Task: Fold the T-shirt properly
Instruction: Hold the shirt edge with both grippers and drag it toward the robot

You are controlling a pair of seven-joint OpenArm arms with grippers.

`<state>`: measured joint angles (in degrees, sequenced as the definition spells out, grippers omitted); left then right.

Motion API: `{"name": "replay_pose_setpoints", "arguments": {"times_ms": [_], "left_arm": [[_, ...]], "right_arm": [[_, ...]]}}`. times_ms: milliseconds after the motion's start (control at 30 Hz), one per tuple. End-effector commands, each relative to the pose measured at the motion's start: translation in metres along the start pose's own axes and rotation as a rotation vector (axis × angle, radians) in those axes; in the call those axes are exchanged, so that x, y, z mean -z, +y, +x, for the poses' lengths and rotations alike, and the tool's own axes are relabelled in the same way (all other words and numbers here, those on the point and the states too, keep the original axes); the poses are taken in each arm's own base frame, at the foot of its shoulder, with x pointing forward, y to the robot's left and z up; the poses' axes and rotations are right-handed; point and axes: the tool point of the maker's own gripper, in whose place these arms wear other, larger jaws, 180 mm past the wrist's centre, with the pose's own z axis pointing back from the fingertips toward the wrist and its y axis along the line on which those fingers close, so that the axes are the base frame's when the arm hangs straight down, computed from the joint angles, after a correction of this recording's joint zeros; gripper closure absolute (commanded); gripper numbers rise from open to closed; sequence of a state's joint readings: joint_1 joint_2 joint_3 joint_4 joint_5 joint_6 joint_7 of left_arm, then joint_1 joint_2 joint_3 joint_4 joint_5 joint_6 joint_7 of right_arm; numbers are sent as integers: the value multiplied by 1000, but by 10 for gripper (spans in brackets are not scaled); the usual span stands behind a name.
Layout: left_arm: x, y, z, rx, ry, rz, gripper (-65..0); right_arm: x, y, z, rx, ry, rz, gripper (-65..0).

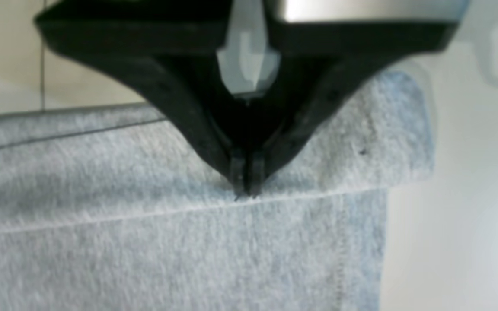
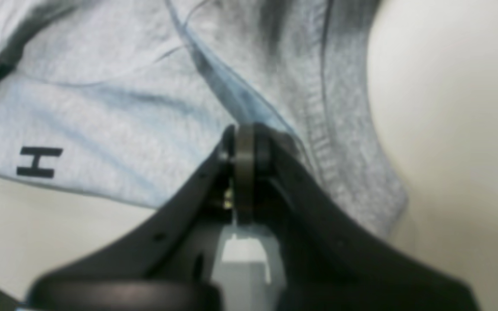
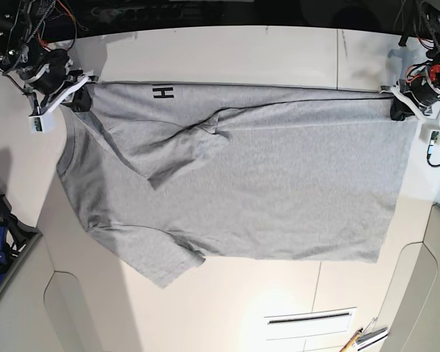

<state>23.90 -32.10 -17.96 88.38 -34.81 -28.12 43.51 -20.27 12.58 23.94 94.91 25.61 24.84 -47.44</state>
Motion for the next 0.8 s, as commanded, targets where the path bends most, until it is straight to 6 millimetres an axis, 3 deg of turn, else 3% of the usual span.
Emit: {"name": "replay_pose_setpoints", "arguments": {"times_ms": [0,200,400,600,767], "left_arm": [[-4,6,-43,17,170,32,0],[-16,-1,-88,-6,268,8,0],[-26,-13,-126,-45,335,-8,0],[-41,-32,-137,-133,289,-37,0],[-58,-28,-130,-178,253,-35,0]], "right_arm": [[-7,-10,-19,-21,81,-46,0],[-27,-13,-32,-41,96,-75,0],[-39,-17,-25,-55,70,-100,0],[-40,-17,-22,-58,60,-103,0],[-40,-17,-19,-59,45,-102,0]]}}
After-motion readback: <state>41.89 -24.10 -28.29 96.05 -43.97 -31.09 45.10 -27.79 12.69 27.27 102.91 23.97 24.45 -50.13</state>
